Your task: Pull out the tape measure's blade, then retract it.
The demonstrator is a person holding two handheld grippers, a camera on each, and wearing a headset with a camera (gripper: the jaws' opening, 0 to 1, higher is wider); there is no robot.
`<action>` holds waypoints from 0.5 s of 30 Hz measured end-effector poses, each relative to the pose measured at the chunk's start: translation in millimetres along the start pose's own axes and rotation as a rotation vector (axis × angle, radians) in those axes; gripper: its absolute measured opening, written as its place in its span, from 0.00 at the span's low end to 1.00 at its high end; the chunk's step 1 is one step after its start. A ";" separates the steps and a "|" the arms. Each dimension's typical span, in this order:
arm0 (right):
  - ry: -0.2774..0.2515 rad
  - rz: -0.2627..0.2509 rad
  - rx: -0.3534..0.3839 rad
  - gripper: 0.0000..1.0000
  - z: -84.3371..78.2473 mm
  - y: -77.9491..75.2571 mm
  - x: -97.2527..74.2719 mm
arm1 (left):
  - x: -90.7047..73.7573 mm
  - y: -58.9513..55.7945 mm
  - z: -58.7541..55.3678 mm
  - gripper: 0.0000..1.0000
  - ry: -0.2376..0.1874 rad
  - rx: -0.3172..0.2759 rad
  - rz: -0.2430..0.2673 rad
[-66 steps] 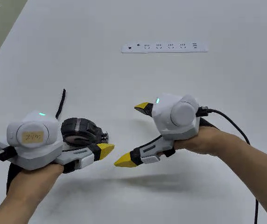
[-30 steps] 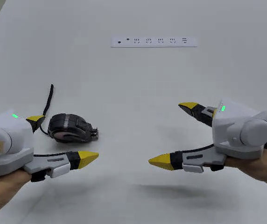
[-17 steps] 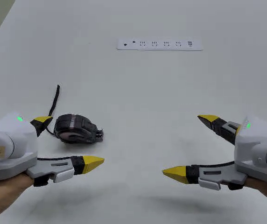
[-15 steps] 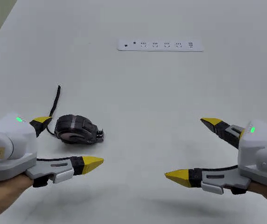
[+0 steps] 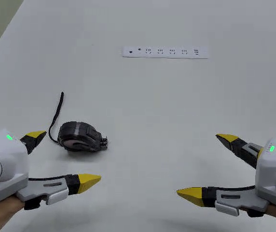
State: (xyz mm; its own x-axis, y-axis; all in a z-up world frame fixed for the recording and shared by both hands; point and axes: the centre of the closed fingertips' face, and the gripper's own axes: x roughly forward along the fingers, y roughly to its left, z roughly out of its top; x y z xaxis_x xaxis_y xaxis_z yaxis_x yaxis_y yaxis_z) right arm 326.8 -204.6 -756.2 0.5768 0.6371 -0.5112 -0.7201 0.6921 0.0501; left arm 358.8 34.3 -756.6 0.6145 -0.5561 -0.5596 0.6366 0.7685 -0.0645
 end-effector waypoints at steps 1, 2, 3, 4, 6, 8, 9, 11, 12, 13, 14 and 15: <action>0.000 0.000 0.001 1.00 0.2 0.5 -0.3 | -0.7 -0.4 -0.2 1.00 0.000 -0.001 0.000; 0.000 -0.002 -0.001 1.00 0.8 1.3 -1.5 | -1.8 -0.6 -0.2 1.00 -0.001 -0.001 0.001; 0.000 -0.002 0.000 1.00 1.2 1.7 -2.4 | -2.8 -0.9 0.2 1.00 -0.003 -0.001 0.002; 0.000 -0.002 0.001 1.00 1.4 2.1 -3.1 | -3.6 -1.0 0.5 1.00 -0.005 -0.001 0.002; 0.000 -0.005 0.001 1.00 1.4 2.6 -4.9 | -5.5 -0.7 1.5 1.00 -0.007 0.002 0.003; 0.000 -0.008 -0.001 1.00 0.9 3.5 -7.2 | -6.7 -0.3 2.1 1.00 -0.007 0.003 0.005; -0.001 -0.010 0.001 1.00 0.7 3.7 -8.5 | -7.2 -0.3 2.8 1.00 -0.011 0.003 0.004; -0.001 -0.010 0.005 1.00 -0.2 4.2 -9.8 | -8.3 -0.7 4.4 1.00 -0.016 0.005 0.007; 0.000 -0.013 0.005 1.00 -0.8 3.9 -10.3 | -8.2 -0.4 4.7 1.00 -0.019 0.004 0.009; 0.001 -0.014 0.006 1.00 -1.0 3.9 -10.4 | -8.2 -0.3 4.6 1.00 -0.018 0.003 0.010; 0.001 -0.014 0.006 1.00 -1.0 3.7 -10.4 | -8.0 0.0 4.5 1.00 -0.019 0.001 0.012; 0.001 -0.015 0.007 1.00 -1.0 3.6 -10.6 | -7.7 0.2 4.7 1.00 -0.021 0.000 0.013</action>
State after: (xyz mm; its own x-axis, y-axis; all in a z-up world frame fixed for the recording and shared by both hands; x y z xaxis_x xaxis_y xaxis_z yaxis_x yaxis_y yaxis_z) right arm 317.7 -209.3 -751.5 0.5871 0.6265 -0.5127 -0.7087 0.7039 0.0486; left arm 356.4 37.3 -748.4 0.6322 -0.5530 -0.5426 0.6287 0.7755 -0.0579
